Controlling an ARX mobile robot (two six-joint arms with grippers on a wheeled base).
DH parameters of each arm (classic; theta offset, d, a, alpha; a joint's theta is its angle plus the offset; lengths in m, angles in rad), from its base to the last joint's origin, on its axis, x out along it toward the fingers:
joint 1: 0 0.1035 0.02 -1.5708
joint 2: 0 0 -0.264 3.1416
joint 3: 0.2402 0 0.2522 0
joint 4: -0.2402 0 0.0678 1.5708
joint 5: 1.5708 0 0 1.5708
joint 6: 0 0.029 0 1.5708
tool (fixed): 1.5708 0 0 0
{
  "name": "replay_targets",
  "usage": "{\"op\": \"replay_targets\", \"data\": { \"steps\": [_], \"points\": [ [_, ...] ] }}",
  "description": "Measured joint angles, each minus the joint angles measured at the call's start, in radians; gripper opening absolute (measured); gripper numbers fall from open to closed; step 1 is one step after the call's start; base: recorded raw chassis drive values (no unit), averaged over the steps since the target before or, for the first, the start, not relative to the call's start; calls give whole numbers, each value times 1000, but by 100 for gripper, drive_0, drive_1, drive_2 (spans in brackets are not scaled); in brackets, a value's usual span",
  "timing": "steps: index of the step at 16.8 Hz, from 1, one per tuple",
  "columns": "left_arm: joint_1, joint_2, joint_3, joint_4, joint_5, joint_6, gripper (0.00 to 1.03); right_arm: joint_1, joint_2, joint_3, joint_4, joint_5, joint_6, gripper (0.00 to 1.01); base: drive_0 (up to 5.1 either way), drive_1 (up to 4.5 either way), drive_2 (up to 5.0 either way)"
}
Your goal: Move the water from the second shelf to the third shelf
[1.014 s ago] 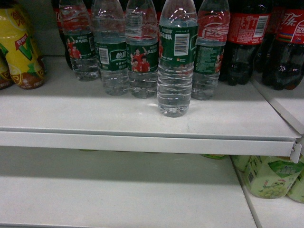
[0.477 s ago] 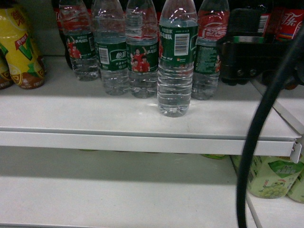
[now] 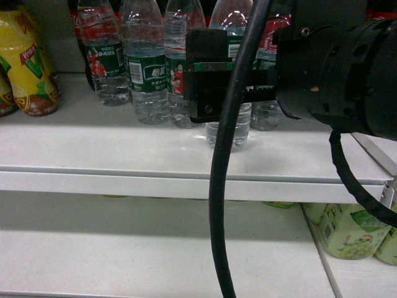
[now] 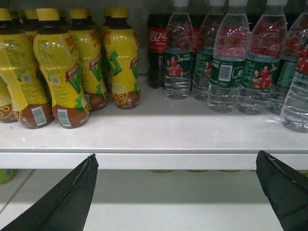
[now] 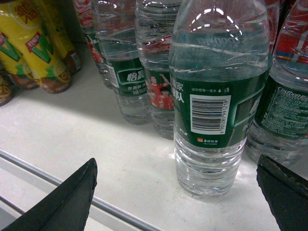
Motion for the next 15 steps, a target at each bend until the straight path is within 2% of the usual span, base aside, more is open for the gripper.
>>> {"op": "replay_targets", "data": {
  "steps": [8,10,15],
  "points": [
    [0,0,0,0,0,0,98,17,133,158,-44,136,-16,98,0,0,0],
    [0,0,0,0,0,0,98,30,161,192,-48,162,-37,98,0,0,0],
    [0,0,0,0,0,0,98,30,179,225,-61,193,-47,98,0,0,0]
  ]
}}
